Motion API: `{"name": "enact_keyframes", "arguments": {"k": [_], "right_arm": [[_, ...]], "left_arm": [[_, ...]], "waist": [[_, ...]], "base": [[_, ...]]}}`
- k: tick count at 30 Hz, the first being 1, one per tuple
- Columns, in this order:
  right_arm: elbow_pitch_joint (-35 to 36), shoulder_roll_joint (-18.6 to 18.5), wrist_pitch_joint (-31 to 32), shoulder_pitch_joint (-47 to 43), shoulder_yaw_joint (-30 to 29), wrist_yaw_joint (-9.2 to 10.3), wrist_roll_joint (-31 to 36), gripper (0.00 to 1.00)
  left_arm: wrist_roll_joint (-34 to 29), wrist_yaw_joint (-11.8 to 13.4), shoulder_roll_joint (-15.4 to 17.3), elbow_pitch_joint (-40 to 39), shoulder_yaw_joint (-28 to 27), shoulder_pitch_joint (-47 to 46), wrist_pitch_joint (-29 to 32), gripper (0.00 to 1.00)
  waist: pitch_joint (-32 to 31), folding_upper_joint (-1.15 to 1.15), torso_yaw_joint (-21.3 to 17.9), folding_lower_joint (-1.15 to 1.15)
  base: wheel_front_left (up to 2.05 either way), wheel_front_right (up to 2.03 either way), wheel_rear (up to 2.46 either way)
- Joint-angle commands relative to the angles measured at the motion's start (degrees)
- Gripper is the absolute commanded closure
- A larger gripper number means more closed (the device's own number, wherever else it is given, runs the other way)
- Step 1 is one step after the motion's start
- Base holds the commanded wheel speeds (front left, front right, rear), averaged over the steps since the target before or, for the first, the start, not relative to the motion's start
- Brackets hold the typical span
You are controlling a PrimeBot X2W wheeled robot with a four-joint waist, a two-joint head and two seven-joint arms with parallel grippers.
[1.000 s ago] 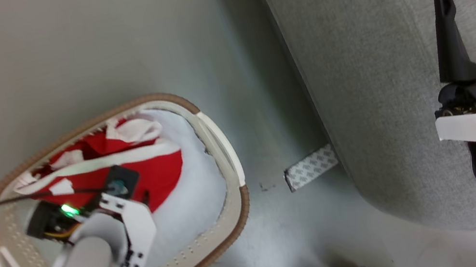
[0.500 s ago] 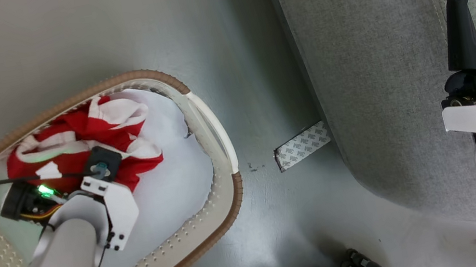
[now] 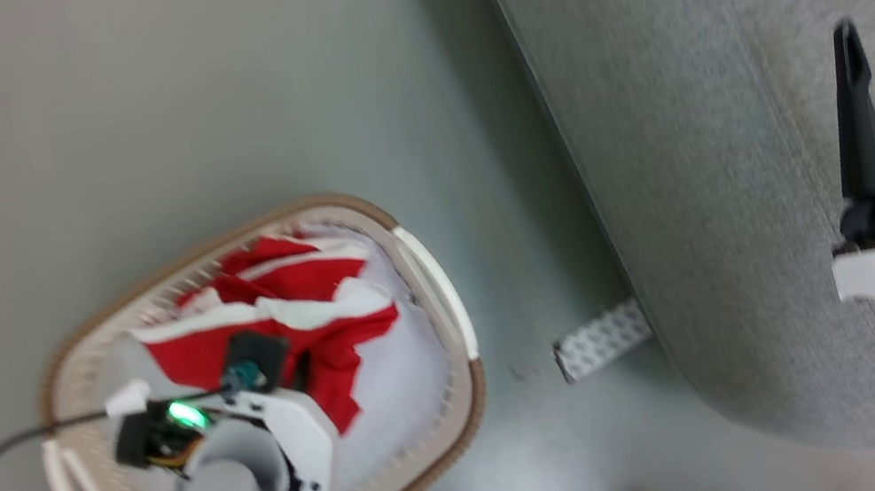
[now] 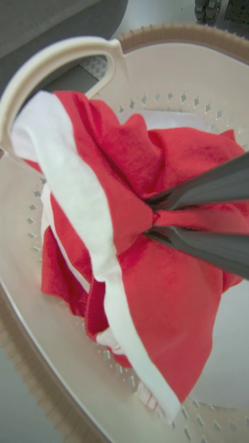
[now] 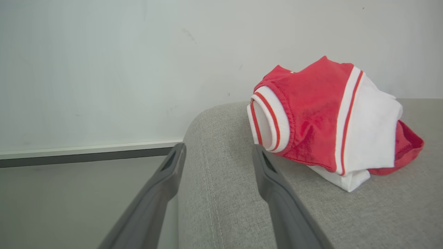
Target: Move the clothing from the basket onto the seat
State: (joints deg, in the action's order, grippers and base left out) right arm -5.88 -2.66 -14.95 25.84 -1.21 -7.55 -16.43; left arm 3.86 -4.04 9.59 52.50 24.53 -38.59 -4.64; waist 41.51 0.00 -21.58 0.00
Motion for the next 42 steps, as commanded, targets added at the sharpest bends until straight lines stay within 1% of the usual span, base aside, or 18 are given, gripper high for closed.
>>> {"name": "enact_keyframes", "arguments": {"k": [1,5,11,15,21,26,32,38,42], "right_arm": [[-0.5,-0.2,-0.1,-1.3,-0.5,0.13,0.7,0.0],[-2.1,-0.2,-0.1,-5.6,-2.2,0.13,3.4,0.0],[-4.0,-0.2,-0.1,-11.7,-3.8,0.13,7.1,0.0],[-4.5,-0.2,-0.1,-15.1,-4.4,0.13,9.0,0.0],[-5.5,-0.2,-0.1,-19.7,-5.0,0.13,10.6,0.0],[-6.3,-0.2,-0.1,-22.9,-4.5,0.13,11.1,0.0],[-6.6,-0.2,-0.1,-24.7,-2.8,0.14,10.9,0.0],[-7.0,-0.2,-0.1,-25.8,-1.7,0.13,11.3,0.0],[-7.1,-0.2,-0.1,-26.4,-1.1,0.13,11.7,0.0]], "left_arm": [[0.5,-0.2,-0.4,-0.3,-0.1,1.2,-0.4,1.0],[3.5,-0.5,-2.8,-1.4,-0.8,5.1,-2.8,1.0],[7.7,-0.6,-4.6,-5.2,-2.4,10.7,-4.8,1.0],[10.5,0.4,-5.1,-9.6,-3.7,14.4,-5.3,1.0],[13.2,2.4,-5.5,-18.8,-5.0,19.5,-4.5,1.0],[13.9,4.7,-3.9,-27.8,-6.3,23.1,-2.5,1.0],[14.7,7.5,-1.2,-38.3,-9.0,25.3,0.2,1.0],[14.9,8.5,1.0,-46.8,-10.2,25.7,3.1,1.0],[14.8,9.2,1.8,-52.1,-10.4,25.9,5.1,1.0]], "waist": [[-6.3,0.0,4.1,0.0],[-14.1,0.0,7.5,0.0],[-24.4,0.0,11.3,0.0],[-29.6,0.0,13.2,0.0],[-36.3,0.0,15.7,0.0],[-40.9,0.0,16.8,0.0],[-43.2,0.0,17.0,0.0],[-45.3,0.0,16.9,0.0],[-46.0,0.0,17.0,0.0]], "base": [[0.0,0.0,0.0],[0.0,0.0,0.0],[0.0,0.0,0.0],[0.0,0.0,0.0],[0.0,0.0,0.0],[0.0,0.0,0.0],[0.0,0.0,0.0],[0.0,0.0,0.0],[0.0,0.0,0.0]]}}
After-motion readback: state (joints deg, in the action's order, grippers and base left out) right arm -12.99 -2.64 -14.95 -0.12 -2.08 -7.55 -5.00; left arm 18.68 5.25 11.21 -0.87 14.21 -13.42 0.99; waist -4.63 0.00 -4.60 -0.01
